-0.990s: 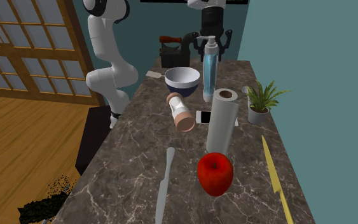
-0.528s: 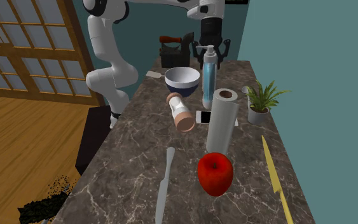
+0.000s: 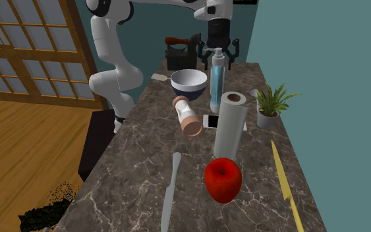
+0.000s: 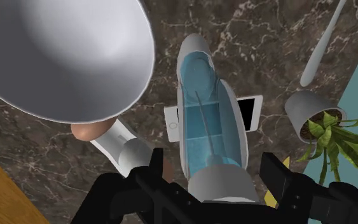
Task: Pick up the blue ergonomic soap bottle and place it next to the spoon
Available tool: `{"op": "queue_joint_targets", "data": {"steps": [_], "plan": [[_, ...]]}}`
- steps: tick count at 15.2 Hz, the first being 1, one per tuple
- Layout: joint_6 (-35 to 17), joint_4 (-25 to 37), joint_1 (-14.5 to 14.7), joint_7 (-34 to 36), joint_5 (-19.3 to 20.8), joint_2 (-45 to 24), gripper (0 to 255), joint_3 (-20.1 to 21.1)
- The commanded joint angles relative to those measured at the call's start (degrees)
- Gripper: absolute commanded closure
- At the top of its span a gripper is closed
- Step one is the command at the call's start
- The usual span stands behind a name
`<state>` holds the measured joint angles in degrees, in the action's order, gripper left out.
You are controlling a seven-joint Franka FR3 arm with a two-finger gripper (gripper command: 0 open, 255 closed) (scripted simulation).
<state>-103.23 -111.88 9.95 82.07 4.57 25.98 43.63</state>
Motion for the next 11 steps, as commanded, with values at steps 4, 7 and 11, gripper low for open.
{"op": "queue_joint_targets", "data": {"steps": [4, 7, 11], "plan": [[0.00, 0.00, 0.00, 0.00, 0.00, 0.00, 0, 0.00], [5.80, 6.00, -0.09, 0.02, 0.00, -0.26, 0, 0.54], [7.34, 7.71, -0.19, 0.08, 0.07, -0.46, 0, 0.79]]}}
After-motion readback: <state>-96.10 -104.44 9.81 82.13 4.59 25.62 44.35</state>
